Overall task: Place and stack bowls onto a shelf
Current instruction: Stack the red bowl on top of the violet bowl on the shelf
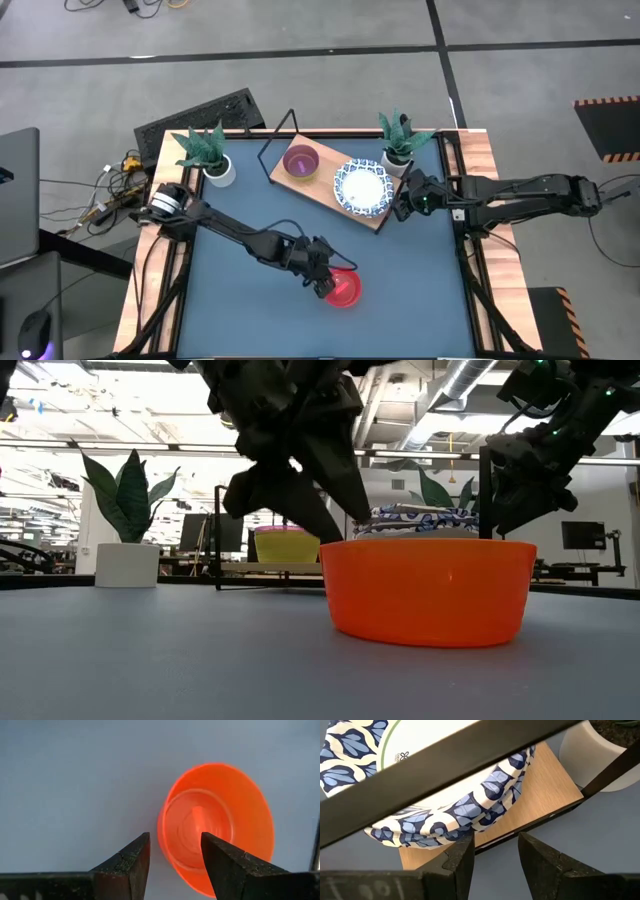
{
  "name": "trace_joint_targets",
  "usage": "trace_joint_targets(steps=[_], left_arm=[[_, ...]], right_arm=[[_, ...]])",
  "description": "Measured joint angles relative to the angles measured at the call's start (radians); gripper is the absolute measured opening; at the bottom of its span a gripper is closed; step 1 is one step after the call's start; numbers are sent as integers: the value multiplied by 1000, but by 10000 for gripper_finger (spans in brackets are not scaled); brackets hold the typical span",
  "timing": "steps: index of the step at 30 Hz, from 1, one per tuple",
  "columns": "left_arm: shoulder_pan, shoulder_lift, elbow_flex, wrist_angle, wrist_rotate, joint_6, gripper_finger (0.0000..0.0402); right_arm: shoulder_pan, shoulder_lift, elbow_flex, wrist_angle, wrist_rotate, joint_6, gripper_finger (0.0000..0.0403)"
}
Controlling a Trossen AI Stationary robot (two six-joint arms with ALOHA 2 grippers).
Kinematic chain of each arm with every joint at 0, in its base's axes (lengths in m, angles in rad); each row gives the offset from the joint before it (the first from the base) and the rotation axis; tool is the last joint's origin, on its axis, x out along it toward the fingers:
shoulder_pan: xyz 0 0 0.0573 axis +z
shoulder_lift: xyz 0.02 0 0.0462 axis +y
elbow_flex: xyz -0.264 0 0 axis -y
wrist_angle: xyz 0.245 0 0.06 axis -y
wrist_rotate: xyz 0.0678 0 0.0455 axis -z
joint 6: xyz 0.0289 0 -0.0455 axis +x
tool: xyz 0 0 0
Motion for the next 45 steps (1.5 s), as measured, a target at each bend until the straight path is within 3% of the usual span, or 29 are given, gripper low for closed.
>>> trace_joint_targets(steps=[11,14,19,27,38,45], left_arm=[[-12,80,16,-30,7,-84,150],[-3,74,16,-68,3,-132,116],[10,72,16,-89,7,-217,18],[53,70,17,-159,-11,-580,1],[85,-58,15,-268,-170,-938,0],[128,-201,15,-373,-367,-1079,0]], right_arm=[[0,0,0,0,-9,8,178],[0,0,0,2,-10,10,178],[0,0,0,0,-10,9,178],[0,0,0,0,-9,9,178],[0,0,0,0,-9,15,178],[0,0,0,2,-8,14,178]])
